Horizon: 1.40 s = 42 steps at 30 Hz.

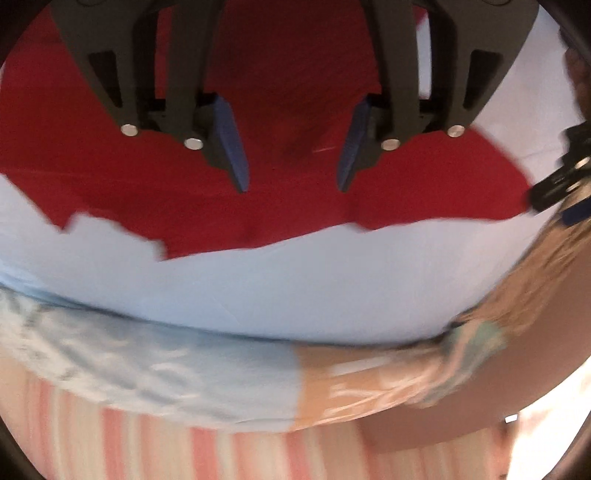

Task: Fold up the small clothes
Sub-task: 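Withdraw the right tool while moving the left tool toward the other sleeve cuff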

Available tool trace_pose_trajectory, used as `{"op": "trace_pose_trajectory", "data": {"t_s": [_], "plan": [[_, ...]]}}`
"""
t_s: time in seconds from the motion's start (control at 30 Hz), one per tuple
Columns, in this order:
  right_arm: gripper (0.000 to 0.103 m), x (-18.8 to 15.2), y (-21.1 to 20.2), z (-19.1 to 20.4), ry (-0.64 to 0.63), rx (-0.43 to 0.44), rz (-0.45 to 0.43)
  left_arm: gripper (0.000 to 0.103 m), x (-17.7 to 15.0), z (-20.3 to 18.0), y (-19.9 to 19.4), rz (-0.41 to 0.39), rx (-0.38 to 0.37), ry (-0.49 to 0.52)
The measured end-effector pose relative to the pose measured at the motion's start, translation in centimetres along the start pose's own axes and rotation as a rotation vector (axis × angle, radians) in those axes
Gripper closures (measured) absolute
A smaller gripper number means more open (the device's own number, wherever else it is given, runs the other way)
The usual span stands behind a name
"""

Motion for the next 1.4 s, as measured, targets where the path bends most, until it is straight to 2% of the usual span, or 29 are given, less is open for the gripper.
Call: {"op": "trace_pose_trajectory", "data": {"t_s": [0.1, 0.17, 0.27, 0.33, 0.47, 0.7, 0.83, 0.9, 1.03, 1.17, 1.33, 1.4], "plan": [[0.049, -0.4, 1.4, -1.1, 0.040, 0.003, 0.054, 0.002, -0.3, 0.1, 0.1, 0.008, 0.000, -0.004], [0.049, -1.1, 2.4, -0.4, -0.012, -0.001, 0.094, 0.002, -0.6, 0.1, 0.2, 0.015, 0.002, -0.002], [0.049, -3.1, 3.4, 1.5, -0.088, 0.040, 0.162, 0.002, -1.0, -0.1, 0.2, 0.022, 0.005, -0.001], [0.049, -4.0, 3.3, 2.0, -0.138, 0.010, 0.159, 0.002, -1.1, 0.0, 0.0, 0.021, 0.004, -0.003], [0.049, -4.8, 2.6, 1.8, -0.130, 0.033, 0.181, 0.002, -1.5, 0.2, -0.1, 0.026, 0.007, -0.006], [0.049, -4.3, -1.7, 1.2, -0.120, 0.043, 0.100, 0.002, -2.5, 1.7, -1.3, 0.029, 0.017, -0.018], [0.049, -4.5, -4.9, 1.1, -0.112, 0.047, 0.072, 0.002, -3.0, 2.0, -2.6, 0.031, -0.018, -0.027], [0.048, -4.5, -6.7, 1.1, -0.109, 0.042, 0.051, 0.002, -3.1, 2.3, -3.4, 0.025, -0.010, -0.026], [0.040, -4.8, -9.7, 1.0, -0.093, 0.027, 0.023, 0.002, -3.4, 3.2, -4.9, 0.020, 0.010, -0.028], [0.024, -5.4, -12.8, 0.9, -0.060, 0.024, -0.007, 0.002, -3.9, 4.2, -5.8, 0.015, 0.007, -0.028], [0.015, -6.2, -15.9, 0.9, -0.054, 0.013, -0.044, 0.002, -4.3, 6.4, -6.1, 0.001, 0.008, -0.042], [0.014, -6.5, -16.5, 1.0, -0.052, 0.010, -0.044, 0.002, -4.5, 7.5, -6.0, -0.002, 0.018, -0.042]]}}
Point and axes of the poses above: each gripper's, at about its wrist camera, not at the fingertips, and y roughly the way its jaws point, z to its left, x to its top, the point moved 9 cm from there along y, roughly the way its jaws point, and after that the axes turned 7 degrees about z, right-handed, at the moved point
